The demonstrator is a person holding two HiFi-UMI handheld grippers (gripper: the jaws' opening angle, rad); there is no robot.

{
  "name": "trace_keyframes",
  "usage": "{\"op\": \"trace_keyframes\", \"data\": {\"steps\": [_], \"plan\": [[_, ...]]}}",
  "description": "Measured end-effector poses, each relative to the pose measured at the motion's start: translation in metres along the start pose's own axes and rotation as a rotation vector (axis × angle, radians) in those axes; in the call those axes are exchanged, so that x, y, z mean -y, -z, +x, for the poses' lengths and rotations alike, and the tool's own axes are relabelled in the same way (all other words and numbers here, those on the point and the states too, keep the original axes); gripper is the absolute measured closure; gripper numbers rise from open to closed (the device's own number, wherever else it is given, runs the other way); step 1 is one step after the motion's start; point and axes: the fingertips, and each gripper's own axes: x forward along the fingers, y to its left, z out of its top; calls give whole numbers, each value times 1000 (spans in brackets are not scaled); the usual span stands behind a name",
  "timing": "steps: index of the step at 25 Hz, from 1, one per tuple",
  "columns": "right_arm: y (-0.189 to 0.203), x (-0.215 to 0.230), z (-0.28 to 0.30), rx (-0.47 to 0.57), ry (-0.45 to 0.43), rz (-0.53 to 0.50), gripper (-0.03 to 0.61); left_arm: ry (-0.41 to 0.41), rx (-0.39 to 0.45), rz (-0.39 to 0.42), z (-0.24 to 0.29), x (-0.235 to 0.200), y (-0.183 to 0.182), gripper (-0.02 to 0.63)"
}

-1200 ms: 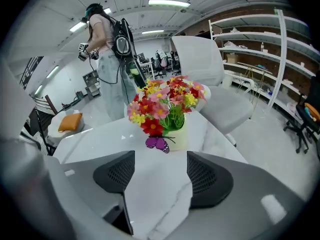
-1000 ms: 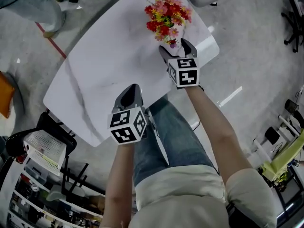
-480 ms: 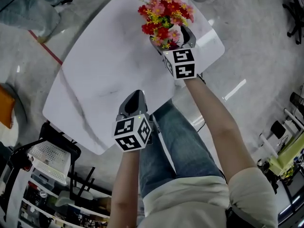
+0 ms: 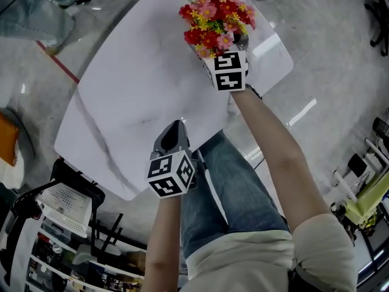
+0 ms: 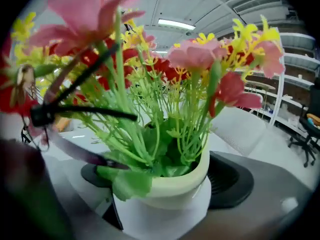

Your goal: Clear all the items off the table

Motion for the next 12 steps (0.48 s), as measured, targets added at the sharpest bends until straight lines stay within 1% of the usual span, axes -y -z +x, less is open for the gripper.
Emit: {"op": "trace_keyframes", "data": {"steps": [12], "plan": [[3,3,16,-5,53,-24,44,15,-25,10,6,-3,9,606]]}}
